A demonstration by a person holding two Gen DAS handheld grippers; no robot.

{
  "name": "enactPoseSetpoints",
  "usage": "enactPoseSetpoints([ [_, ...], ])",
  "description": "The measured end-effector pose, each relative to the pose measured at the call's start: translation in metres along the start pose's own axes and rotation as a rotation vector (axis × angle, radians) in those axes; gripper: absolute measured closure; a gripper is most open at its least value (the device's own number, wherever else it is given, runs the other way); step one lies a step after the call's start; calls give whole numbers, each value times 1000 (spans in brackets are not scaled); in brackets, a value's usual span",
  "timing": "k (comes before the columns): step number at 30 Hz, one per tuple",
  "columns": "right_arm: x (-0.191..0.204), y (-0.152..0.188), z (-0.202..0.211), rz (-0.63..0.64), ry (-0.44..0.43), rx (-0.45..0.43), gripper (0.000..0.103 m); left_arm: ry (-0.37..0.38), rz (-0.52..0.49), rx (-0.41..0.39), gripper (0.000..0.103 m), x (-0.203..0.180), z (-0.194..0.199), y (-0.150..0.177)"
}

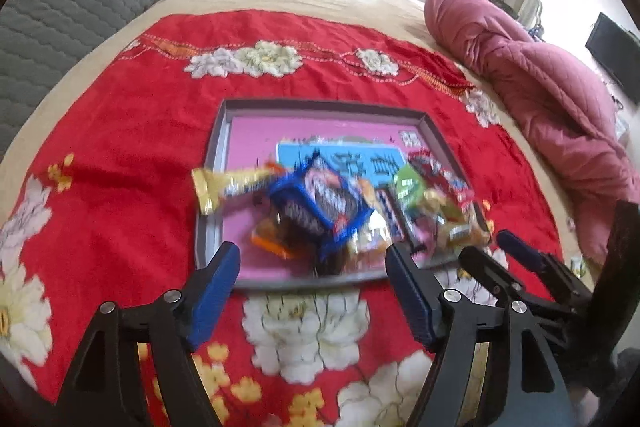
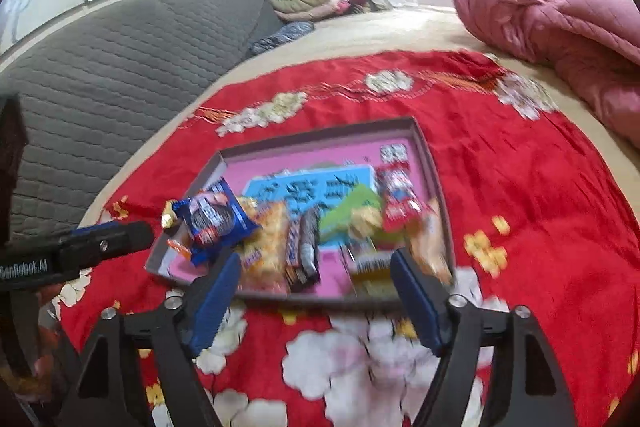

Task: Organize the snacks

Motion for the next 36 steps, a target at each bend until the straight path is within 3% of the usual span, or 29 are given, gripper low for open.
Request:
enactPoseSetpoints([
  [5, 5, 26, 18, -2, 70, 72, 20, -74, -18, 36, 26, 2, -5, 33],
  [11, 14, 40, 40, 22, 91, 79, 13, -88, -45, 56, 26, -2, -2, 56],
  [36, 15, 44, 39, 33, 124, 84, 10, -86, -42, 90, 26, 0, -2, 65],
])
Point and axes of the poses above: each gripper's, at about its wrist camera, not at the fingertips, and z roughly against the way its jaws point, x to its left, y to its underside, the point moved 7 cm from there along -z, roughly the way its jaws point, and after that the axes turned 14 degrees about z, right-handed, at the moved point
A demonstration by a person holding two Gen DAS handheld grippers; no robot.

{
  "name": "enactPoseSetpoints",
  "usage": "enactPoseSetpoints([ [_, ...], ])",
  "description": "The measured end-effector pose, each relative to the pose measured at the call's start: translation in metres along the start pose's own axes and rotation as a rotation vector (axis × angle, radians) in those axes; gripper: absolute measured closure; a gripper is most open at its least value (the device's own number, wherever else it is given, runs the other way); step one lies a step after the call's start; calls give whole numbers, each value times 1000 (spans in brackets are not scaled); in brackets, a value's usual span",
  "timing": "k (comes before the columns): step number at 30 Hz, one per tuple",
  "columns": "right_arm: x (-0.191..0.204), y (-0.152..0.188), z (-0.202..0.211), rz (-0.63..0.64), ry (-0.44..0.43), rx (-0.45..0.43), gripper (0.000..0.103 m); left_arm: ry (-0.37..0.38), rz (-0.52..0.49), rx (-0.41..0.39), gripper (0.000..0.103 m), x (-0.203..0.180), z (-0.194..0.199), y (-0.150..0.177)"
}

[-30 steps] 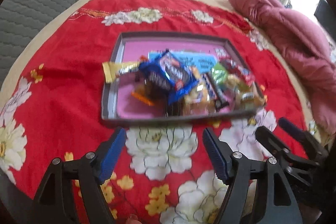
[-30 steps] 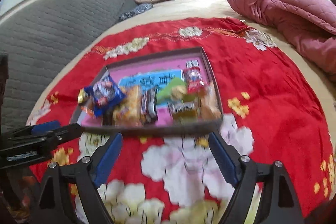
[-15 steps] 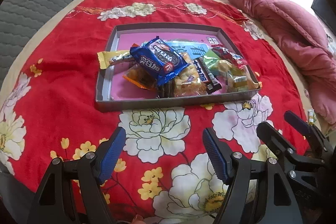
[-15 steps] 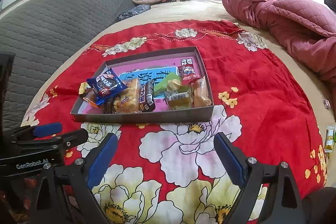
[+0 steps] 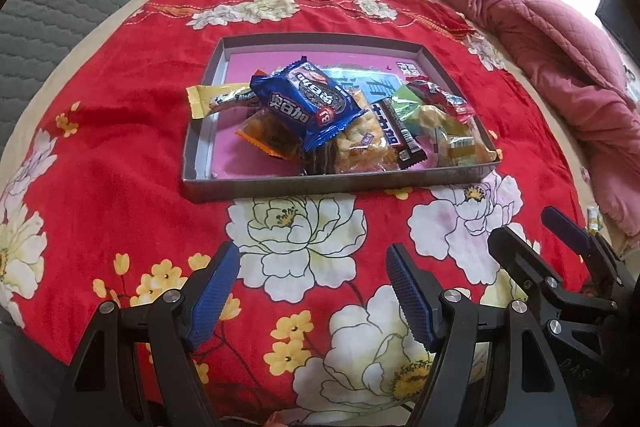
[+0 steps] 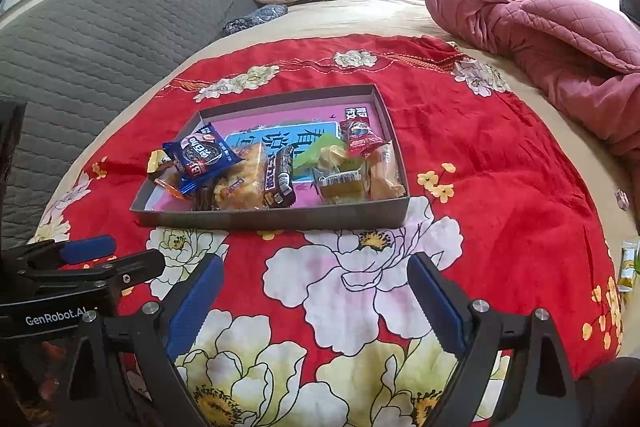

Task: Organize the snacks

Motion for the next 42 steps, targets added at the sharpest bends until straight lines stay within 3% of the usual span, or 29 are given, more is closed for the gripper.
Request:
enactPoseSetpoints([
  [42, -2, -1, -1, 7, 9, 1, 10, -46, -7, 6, 26, 6, -4, -1],
])
Point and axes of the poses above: each gripper's, at about its wrist camera, not at the fingertips, and z roughly against the way its jaws point, x to its left, y to its underside, the point moved 7 cm from there along -z, roughly the way its jaws point, and after that the axes turned 14 degrees about z, right-handed, at the moved point
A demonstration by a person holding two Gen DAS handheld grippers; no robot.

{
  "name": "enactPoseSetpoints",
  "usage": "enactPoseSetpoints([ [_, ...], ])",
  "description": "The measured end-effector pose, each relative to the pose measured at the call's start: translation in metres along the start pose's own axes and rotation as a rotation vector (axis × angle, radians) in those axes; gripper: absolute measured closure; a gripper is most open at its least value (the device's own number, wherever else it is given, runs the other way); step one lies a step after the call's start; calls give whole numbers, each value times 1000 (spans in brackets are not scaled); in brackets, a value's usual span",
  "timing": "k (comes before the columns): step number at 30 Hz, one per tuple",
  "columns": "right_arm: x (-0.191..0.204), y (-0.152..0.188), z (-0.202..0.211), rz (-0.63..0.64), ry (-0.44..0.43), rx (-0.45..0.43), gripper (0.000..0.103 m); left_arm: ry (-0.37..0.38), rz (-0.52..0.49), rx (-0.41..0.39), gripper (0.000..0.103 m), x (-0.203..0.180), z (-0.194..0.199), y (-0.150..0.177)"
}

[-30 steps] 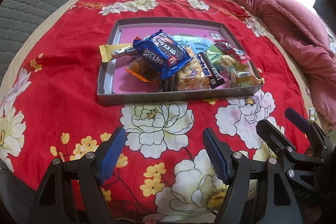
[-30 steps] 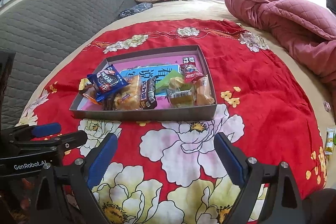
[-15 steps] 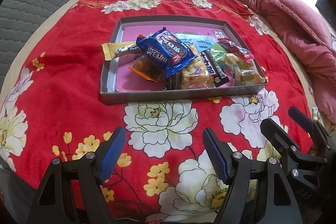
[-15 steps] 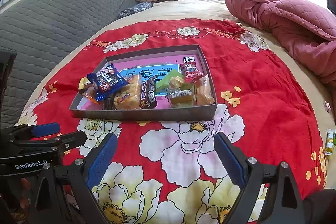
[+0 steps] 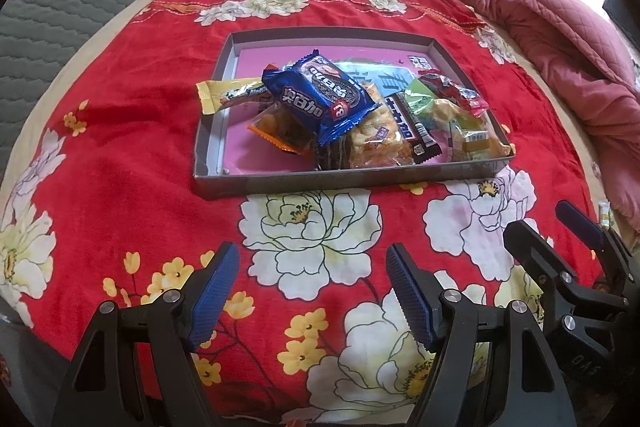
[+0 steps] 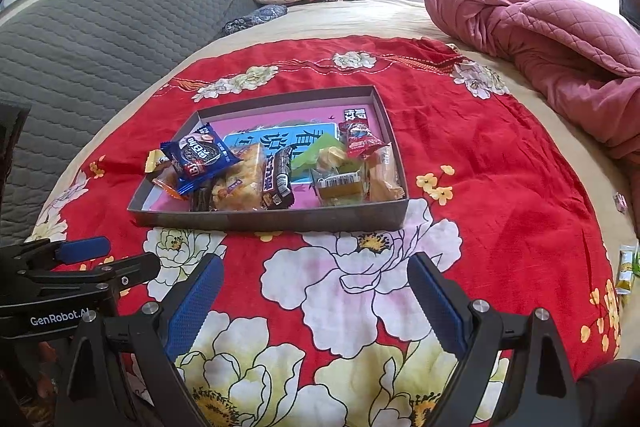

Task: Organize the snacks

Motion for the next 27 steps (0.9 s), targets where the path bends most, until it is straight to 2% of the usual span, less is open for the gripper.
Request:
enactPoseSetpoints([
  [27, -2, 1, -1, 1, 6, 2, 10, -26, -6, 5, 26, 4, -3, 1],
])
Point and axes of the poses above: each gripper's, at about its wrist camera, not at the fingertips, and z roughly against the way its jaws point, x to its left, y to its underside, the point moved 7 cm from there along -z, roughly the way its jaws point, and after that the axes turned 14 degrees about z, right-handed, at the moved point
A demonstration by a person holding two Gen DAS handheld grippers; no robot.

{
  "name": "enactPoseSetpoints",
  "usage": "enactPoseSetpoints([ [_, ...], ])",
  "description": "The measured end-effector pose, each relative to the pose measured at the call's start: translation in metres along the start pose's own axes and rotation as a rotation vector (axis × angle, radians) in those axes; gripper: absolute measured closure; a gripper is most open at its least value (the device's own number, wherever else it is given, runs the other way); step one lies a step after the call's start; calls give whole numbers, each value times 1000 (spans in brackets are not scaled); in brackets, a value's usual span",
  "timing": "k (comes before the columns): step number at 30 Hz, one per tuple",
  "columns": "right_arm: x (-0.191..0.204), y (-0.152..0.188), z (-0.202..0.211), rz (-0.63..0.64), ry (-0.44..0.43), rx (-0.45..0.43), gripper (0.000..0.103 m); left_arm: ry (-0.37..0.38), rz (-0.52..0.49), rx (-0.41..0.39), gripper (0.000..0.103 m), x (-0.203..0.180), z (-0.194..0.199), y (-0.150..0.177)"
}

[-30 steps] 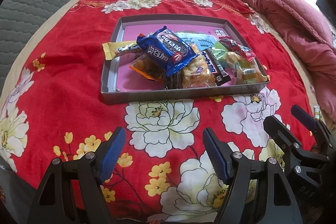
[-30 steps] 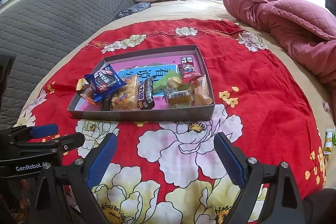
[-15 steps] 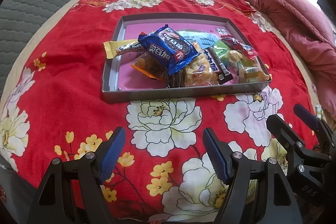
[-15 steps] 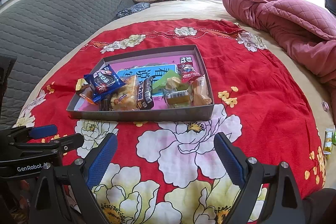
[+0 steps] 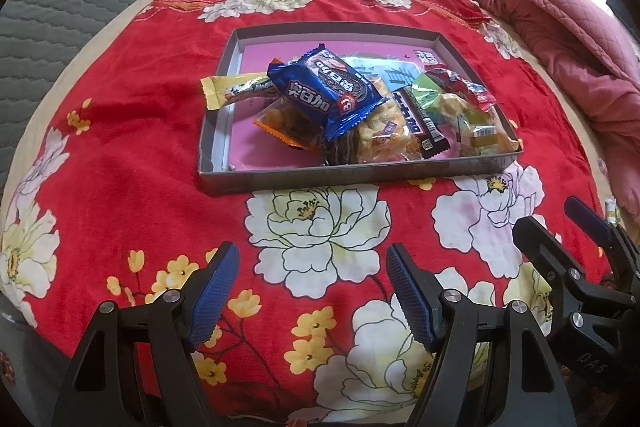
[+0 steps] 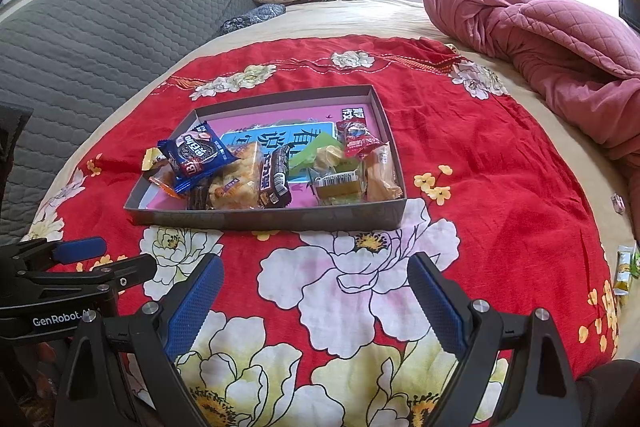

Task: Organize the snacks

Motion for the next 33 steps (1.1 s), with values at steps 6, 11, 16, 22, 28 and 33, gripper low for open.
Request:
enactPoseSetpoints([
  [6, 0, 0, 0, 1, 1, 0, 10, -3, -1, 4, 26, 1, -1, 0],
  [11, 1, 0, 0, 2, 2, 1, 10, -4, -1, 5, 26, 1, -1, 1],
  [16, 1, 0, -1, 2, 3, 1, 10, -10, -4, 11, 26, 3, -4, 2],
  [22, 1, 0, -1, 3, 2, 1, 10, -20, -2, 12, 26, 4, -5, 2],
  [28, 1, 1, -2, 8, 1, 2, 10, -26, 1, 14, 26, 6, -7, 1],
  [33, 1, 1, -2, 8, 0, 1, 10, -45, 3, 7, 26, 9, -10, 1],
])
Point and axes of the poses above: each gripper's, at about its wrist camera, not at the fingertips, and z roughly against the way its jaws point, x to its left, y to its underside, the point moved 7 cm from there along -z, roughly the way its jaws point, and after that the axes turned 14 degrees about z, right-handed, at the moved point
